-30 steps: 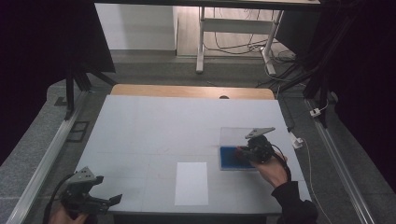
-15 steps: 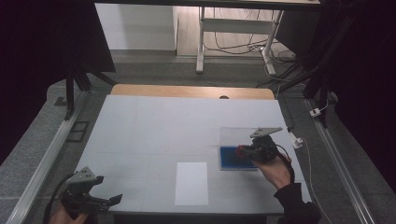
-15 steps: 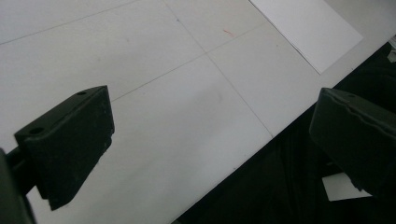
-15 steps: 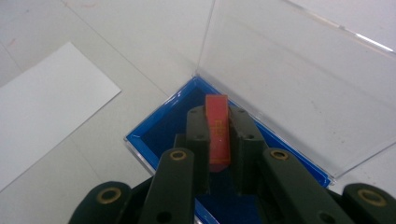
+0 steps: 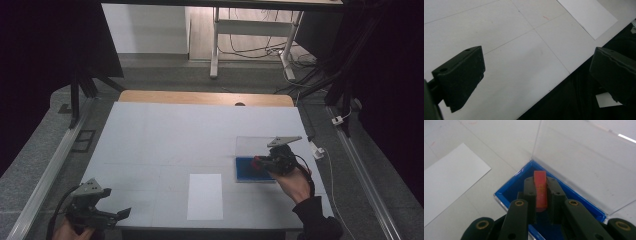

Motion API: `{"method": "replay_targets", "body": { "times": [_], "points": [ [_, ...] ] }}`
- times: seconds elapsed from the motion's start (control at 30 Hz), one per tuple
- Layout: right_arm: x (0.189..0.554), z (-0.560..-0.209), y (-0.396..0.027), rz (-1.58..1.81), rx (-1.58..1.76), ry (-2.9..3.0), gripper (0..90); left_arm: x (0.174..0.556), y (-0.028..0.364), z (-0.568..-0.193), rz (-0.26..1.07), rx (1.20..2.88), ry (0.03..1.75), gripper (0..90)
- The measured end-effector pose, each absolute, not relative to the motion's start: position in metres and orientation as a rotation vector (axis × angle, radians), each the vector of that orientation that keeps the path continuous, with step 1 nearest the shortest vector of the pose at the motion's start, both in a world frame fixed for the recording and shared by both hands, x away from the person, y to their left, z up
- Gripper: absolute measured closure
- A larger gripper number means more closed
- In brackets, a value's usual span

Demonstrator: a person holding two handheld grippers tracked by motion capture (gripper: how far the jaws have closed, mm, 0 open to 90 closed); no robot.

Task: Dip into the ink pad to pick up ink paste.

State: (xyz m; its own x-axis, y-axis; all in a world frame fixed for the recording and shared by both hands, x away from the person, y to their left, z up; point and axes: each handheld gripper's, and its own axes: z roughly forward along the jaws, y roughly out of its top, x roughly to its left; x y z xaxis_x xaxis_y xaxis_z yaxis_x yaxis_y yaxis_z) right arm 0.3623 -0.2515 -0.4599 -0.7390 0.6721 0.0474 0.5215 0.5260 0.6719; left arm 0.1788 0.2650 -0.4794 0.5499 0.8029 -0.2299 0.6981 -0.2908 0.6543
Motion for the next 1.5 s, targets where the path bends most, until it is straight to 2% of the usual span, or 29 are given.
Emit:
{"method": "replay_targets", "body": {
  "times": [0.57,0.87,1.13,1.5],
  "points": [
    [0.365,-0.478,-0.24,0.908,0.963,2.611,80.3,0.179,0.265,-0.48,0.182,2.057,1.205,0.3],
    [0.363,-0.479,-0.237,0.88,0.997,2.599,80.8,0.179,0.265,-0.48,0.18,2.06,1.207,0.4],
    [0.354,-0.479,-0.225,0.779,0.896,2.565,80.9,0.18,0.264,-0.48,0.178,2.065,1.21,0.6],
    [0.361,-0.482,-0.238,0.901,1.023,2.574,81.1,0.18,0.265,-0.48,0.173,2.06,1.215,0.6]
  ]
}}
